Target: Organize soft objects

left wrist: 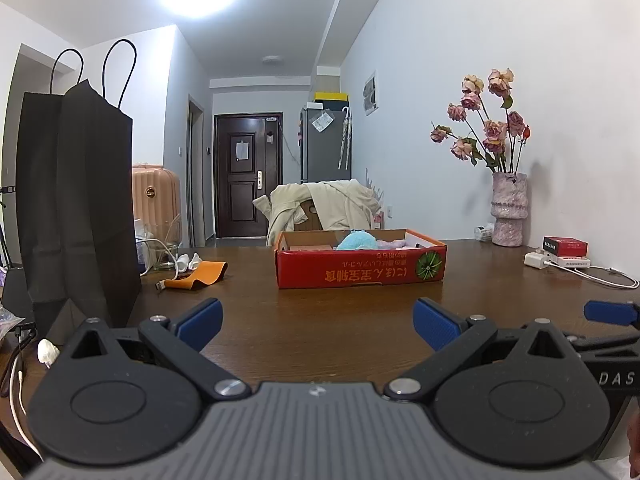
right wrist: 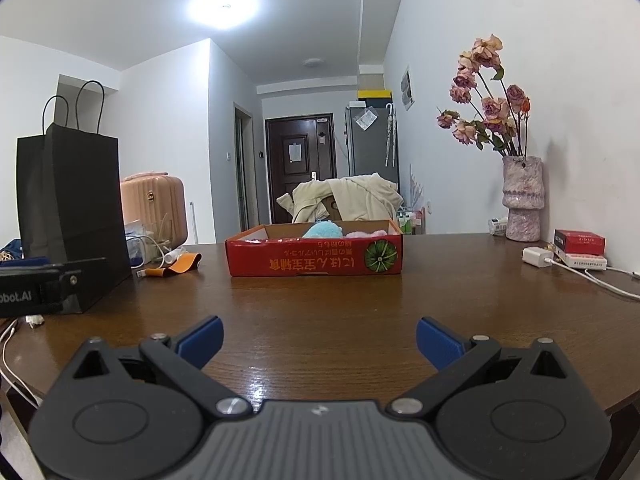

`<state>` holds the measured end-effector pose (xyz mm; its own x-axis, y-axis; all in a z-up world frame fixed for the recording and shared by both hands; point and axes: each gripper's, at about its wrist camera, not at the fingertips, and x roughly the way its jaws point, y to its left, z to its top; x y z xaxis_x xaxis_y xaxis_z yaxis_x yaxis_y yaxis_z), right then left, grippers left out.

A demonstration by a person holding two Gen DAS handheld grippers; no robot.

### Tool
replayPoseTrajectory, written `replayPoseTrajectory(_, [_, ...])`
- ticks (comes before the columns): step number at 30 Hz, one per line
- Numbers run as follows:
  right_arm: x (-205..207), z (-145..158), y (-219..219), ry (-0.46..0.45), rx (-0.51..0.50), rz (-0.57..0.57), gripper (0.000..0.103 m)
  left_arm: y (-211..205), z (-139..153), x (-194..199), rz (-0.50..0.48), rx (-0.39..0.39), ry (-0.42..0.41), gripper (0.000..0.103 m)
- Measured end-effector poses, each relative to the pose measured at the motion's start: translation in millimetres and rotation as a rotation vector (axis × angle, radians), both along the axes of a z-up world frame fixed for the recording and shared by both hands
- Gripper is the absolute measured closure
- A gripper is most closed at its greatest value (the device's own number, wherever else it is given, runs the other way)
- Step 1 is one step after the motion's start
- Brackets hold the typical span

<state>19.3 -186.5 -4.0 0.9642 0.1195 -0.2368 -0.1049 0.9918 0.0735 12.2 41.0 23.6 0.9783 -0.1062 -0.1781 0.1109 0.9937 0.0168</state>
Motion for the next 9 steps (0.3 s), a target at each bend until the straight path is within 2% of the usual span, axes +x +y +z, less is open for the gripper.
replayPoseTrajectory(9, [-0.4,2.6,0.5,-0.024,-0.009,-0.002,0.0,0.9,1.2,-2.5,0.011,-0.01,-0.027,0.0])
